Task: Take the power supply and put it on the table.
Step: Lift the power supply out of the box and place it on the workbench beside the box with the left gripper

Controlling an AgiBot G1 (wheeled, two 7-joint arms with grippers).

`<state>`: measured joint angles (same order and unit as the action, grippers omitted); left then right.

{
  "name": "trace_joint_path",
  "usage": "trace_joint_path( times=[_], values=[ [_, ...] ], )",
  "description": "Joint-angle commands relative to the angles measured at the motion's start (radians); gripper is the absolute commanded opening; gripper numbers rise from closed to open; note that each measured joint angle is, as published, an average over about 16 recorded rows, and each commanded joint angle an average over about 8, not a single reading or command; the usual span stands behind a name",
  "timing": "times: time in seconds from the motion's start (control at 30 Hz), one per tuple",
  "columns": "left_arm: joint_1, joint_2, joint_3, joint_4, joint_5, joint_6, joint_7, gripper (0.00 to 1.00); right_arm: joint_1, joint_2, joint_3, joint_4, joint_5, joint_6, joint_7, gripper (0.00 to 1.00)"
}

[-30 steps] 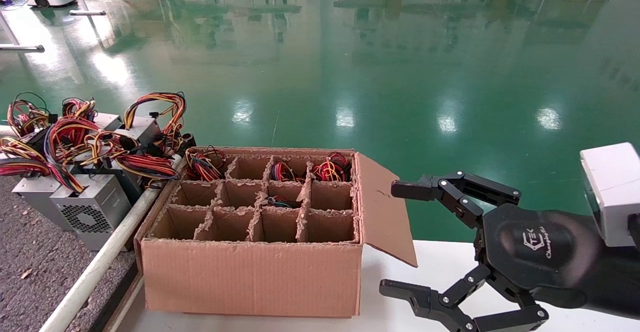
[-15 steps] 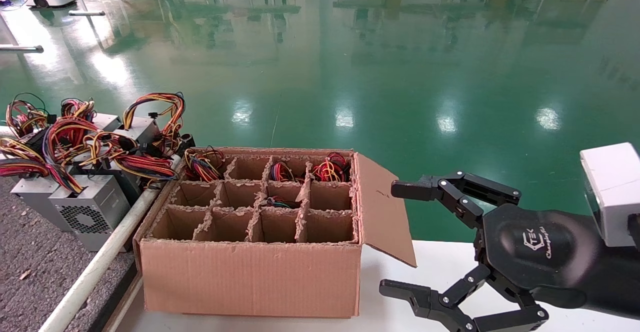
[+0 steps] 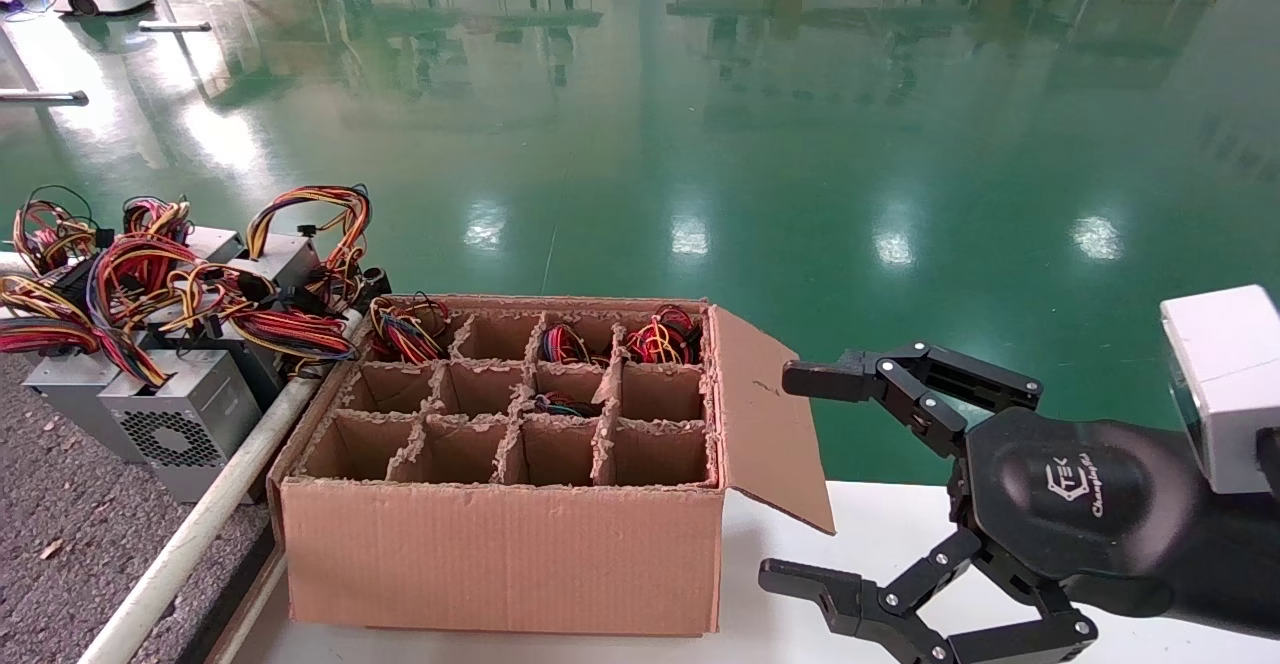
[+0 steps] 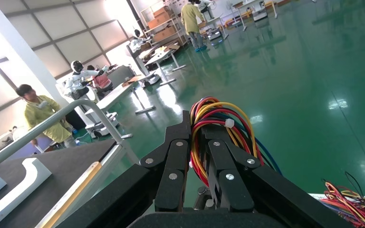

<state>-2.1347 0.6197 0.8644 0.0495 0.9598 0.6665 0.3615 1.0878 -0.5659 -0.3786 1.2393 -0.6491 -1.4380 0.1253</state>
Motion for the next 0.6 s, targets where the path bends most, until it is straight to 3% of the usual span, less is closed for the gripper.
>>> trace_joint_path(
  times=[0.03,0.6],
  values=[
    [0.0,0.0,0.0,0.0,0.0,0.0,0.001,0.0,0.0,0.0,0.0,0.0,0.0,0.0,0.0,1.0],
    [0.053,0.01,-0.007,0.015,-0.008,0.006,0.022,0.0,0.0,0.0,0.0,0.0,0.0,0.0,0.0,1.0]
  ],
)
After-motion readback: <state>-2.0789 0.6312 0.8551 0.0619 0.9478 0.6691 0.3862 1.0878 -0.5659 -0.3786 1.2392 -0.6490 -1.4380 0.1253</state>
